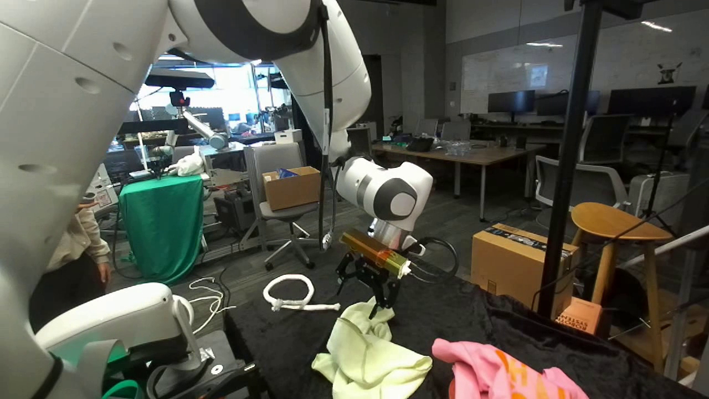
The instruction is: Pile up all the objects on the table
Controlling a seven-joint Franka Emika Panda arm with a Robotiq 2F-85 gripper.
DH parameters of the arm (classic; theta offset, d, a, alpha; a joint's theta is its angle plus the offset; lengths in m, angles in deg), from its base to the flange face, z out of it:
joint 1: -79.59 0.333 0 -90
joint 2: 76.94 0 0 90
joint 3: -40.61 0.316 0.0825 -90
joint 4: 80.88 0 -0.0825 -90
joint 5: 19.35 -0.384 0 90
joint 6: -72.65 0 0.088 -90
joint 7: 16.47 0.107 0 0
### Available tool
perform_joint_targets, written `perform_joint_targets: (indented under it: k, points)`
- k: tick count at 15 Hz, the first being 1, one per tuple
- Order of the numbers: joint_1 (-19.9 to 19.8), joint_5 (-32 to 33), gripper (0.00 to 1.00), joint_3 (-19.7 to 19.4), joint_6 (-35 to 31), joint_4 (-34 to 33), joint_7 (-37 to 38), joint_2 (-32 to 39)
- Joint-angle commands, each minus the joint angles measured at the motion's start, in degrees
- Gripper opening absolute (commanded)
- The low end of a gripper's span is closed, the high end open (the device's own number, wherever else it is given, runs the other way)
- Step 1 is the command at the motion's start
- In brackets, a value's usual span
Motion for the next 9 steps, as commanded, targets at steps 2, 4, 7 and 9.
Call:
perform_joint_targets:
  k: [2, 4, 7, 9]
  points:
    - [2.62, 3.73, 1.00, -2.51, 0.00, -2.78, 6.05, 3.06]
    - [3.73, 6.34, 1.00, -3.68, -0.88, -2.51, 8.62, 3.54]
    - [5.00, 9.84, 1.00, -5.06, -0.24, -2.23, 11.78, 3.92]
    - [5.57, 11.55, 1.00, -5.65, -0.17, -1.91, 13.20, 4.02]
